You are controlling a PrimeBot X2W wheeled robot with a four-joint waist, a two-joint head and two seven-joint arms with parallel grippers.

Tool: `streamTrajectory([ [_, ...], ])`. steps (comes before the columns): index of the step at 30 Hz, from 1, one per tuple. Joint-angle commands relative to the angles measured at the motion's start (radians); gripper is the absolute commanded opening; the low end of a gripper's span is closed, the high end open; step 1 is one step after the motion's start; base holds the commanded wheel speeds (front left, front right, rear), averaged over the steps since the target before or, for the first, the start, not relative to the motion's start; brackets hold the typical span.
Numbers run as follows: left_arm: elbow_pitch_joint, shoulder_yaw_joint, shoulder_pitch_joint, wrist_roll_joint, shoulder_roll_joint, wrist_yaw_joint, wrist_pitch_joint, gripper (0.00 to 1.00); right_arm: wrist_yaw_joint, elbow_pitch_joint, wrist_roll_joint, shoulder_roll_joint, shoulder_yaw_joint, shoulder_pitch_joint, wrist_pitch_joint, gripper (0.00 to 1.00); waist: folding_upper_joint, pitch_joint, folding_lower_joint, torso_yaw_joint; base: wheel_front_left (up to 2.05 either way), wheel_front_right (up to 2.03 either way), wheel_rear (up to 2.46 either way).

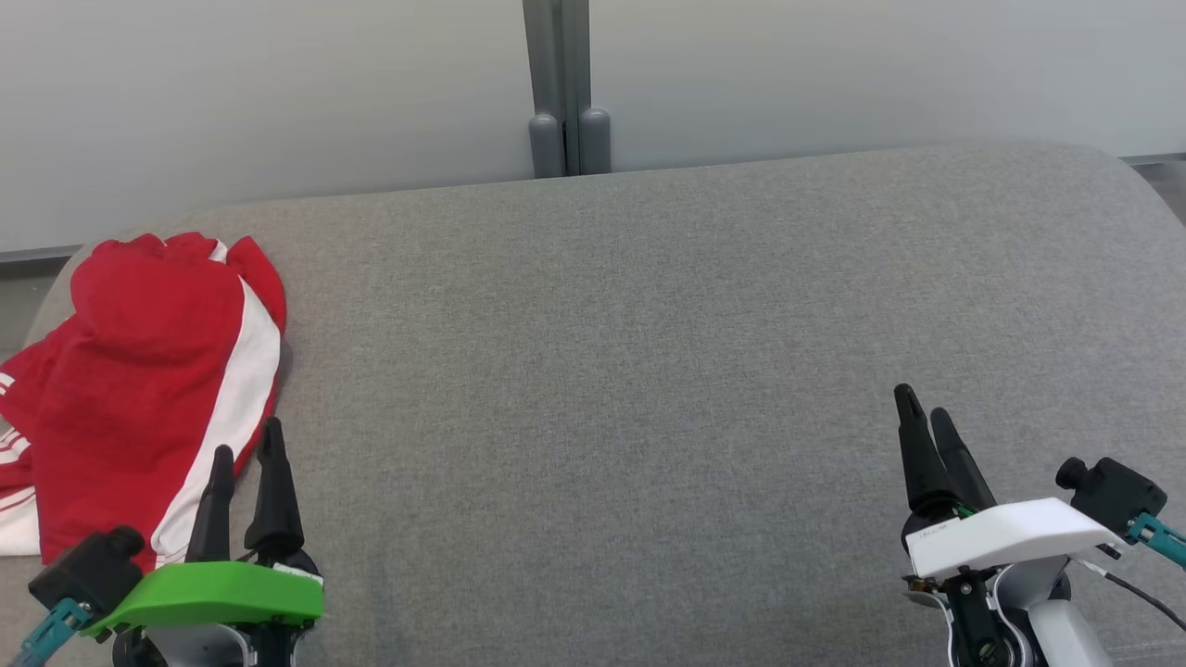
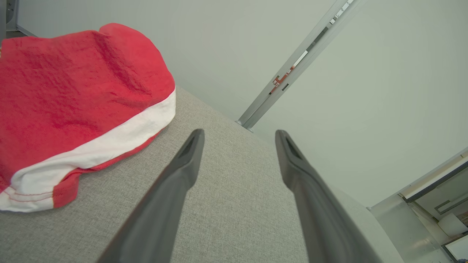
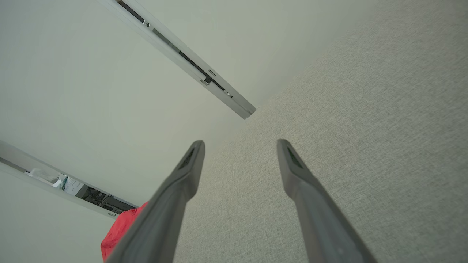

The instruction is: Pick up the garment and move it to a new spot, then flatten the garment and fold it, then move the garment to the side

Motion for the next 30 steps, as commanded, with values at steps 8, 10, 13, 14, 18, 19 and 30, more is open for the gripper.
streamTrajectory([
  [8,-0.016,-0.017,0.011,0.138,0.013,0.006,-0.031,1.00,0.003,-0.023,-0.112,-0.006,0.024,-0.003,-0.032,1.00,0.0000,-0.001,0.0000,0.005,0.00,0.00,0.00],
  [10,-0.014,-0.018,0.012,0.162,0.014,0.007,-0.036,1.00,0.003,-0.021,-0.139,-0.006,0.030,-0.003,-0.037,1.00,0.0000,-0.001,0.0000,0.006,0.00,0.00,0.00],
  [13,-0.010,-0.021,0.012,0.200,0.017,0.009,-0.045,1.00,0.003,-0.016,-0.182,-0.006,0.041,-0.004,-0.045,1.00,0.0000,-0.001,0.0000,0.007,0.00,0.00,0.00],
  [14,-0.008,-0.022,0.012,0.209,0.018,0.010,-0.047,1.00,0.003,-0.016,-0.193,-0.007,0.044,-0.004,-0.048,1.00,0.0000,-0.001,0.0000,0.007,0.00,0.00,0.00],
  [18,-0.003,-0.028,0.015,0.258,0.019,0.014,-0.058,1.00,0.003,-0.009,-0.238,-0.007,0.054,-0.002,-0.059,1.00,0.0000,-0.001,0.0000,0.006,0.00,0.00,0.00],
  [19,-0.002,-0.030,0.017,0.268,0.020,0.014,-0.060,1.00,0.003,-0.008,-0.251,-0.007,0.056,-0.002,-0.061,1.00,0.0000,-0.001,0.0000,0.006,0.00,0.00,0.00],
  [30,0.002,-0.046,0.021,0.386,0.024,0.025,-0.087,1.00,0.003,0.004,-0.373,-0.008,0.065,-0.001,-0.088,1.00,0.0000,-0.001,0.0000,0.008,0.00,0.00,0.00],
])
